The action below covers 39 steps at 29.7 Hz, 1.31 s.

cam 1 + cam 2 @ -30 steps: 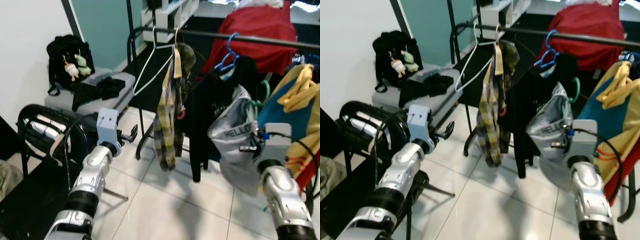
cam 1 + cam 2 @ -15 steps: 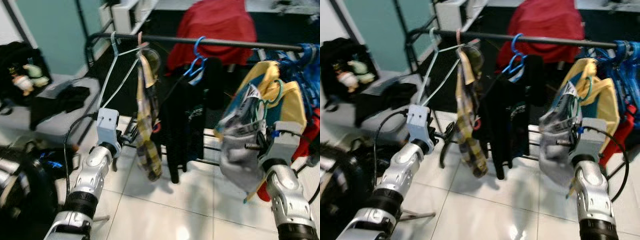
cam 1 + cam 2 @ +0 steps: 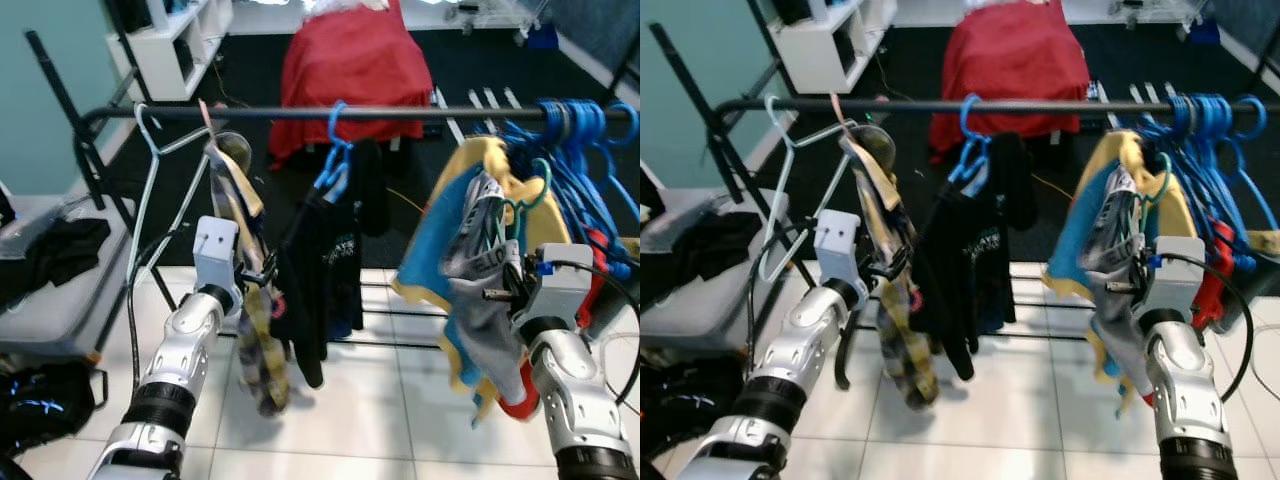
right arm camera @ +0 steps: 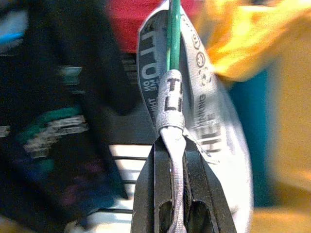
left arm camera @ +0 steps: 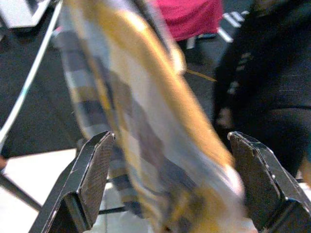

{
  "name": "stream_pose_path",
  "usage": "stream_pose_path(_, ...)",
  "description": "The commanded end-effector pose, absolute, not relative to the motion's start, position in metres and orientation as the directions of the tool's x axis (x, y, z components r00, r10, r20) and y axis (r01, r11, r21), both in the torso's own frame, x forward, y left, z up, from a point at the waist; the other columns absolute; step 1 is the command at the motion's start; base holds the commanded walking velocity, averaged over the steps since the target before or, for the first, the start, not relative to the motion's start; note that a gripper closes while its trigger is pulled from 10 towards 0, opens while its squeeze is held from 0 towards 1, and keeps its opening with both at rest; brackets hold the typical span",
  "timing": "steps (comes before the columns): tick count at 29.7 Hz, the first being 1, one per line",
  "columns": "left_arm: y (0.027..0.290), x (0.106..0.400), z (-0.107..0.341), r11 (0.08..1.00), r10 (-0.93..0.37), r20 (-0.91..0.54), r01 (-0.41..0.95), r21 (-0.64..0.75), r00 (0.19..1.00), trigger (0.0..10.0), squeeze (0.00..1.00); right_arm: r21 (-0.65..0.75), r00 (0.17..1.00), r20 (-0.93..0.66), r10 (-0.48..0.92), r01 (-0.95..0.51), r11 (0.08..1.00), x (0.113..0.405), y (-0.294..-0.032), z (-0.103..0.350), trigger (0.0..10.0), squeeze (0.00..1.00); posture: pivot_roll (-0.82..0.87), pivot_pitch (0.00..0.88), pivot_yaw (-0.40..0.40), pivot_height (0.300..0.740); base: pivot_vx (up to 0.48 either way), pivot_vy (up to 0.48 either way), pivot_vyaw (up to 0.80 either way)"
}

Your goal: Hang hanger

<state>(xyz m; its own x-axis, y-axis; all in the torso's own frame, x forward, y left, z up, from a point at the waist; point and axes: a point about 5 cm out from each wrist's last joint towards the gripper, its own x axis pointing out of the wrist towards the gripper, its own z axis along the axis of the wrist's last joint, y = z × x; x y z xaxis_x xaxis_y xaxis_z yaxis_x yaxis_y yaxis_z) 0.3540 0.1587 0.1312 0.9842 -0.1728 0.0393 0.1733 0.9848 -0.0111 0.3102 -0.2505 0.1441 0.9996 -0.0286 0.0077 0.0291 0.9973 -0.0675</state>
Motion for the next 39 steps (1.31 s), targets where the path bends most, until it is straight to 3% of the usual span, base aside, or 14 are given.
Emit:
stream_pose_path(1,0.158,0.352,0.128,0.985,-0.172,0.032,0.172,-0.008,0.985,10.0,0.0,-0.058,0.999,0.048,-0.003,0.006,0.998,0.31,-0.251,0.153,10.0,0.0,-0.13,0.135,0.049,0.74,0.266,0.0,0.0)
stream_pose_path(12,0.159,0.35,0.129,0.986,-0.164,0.045,0.164,0.01,0.985,10.0,0.0,-0.097,0.995,0.095,-0.029,0.038,0.995,0.322,-0.255,0.178,10.0,0.0,-0.13,0.135,0.043,0.74,0.094,0.0,0.0)
stream_pose_path(21,0.161,0.349,0.129,0.989,-0.15,0.046,0.15,0.0,0.988,10.0,0.0,-0.119,0.981,0.1,-0.165,0.176,0.977,0.334,-0.286,0.2,10.0,0.0,-0.12,0.14,0.04,0.74,0.0,0.0,0.0)
stream_pose_path(22,0.161,0.349,0.129,0.989,-0.148,0.047,0.148,-0.002,0.988,10.0,0.0,-0.112,0.976,0.076,-0.204,0.212,0.971,0.335,-0.294,0.199,10.0,0.11,-0.12,0.14,0.04,0.74,0.0,0.0,0.0)
stream_pose_path(23,0.161,0.349,0.129,0.989,-0.148,0.047,0.148,-0.002,0.988,10.0,0.0,-0.112,0.976,0.076,-0.204,0.212,0.971,0.335,-0.294,0.199,10.0,0.11,-0.12,0.14,0.04,0.74,0.0,0.0,0.0)
stream_pose_path(24,0.161,0.349,0.129,0.989,-0.147,0.048,0.147,-0.003,0.988,10.0,0.0,-0.113,0.97,0.056,-0.236,0.241,0.964,0.335,-0.3,0.198,10.0,1.0,-0.12,0.14,0.04,0.74,0.0,0.0,0.0)
stream_pose_path(37,0.161,0.346,0.13,0.988,-0.152,0.052,0.152,-0.003,0.987,10.0,0.0,-0.068,0.978,-0.067,-0.198,0.194,0.979,0.334,-0.293,0.175,10.0,1.0,-0.12,0.148,0.041,0.74,0.0,0.0,0.0)
stream_pose_path(38,0.162,0.345,0.131,0.989,-0.15,0.06,0.15,0.001,0.987,10.0,0.0,-0.05,0.987,-0.07,-0.142,0.139,0.989,0.332,-0.283,0.172,10.0,0.89,-0.13,0.15,0.039,0.74,0.0,0.0,0.0)
stream_pose_path(39,0.162,0.345,0.131,0.989,-0.15,0.06,0.15,0.001,0.987,10.0,0.0,-0.05,0.987,-0.07,-0.142,0.139,0.989,0.332,-0.283,0.172,10.0,0.89,-0.13,0.15,0.039,0.74,0.0,0.0,0.0)
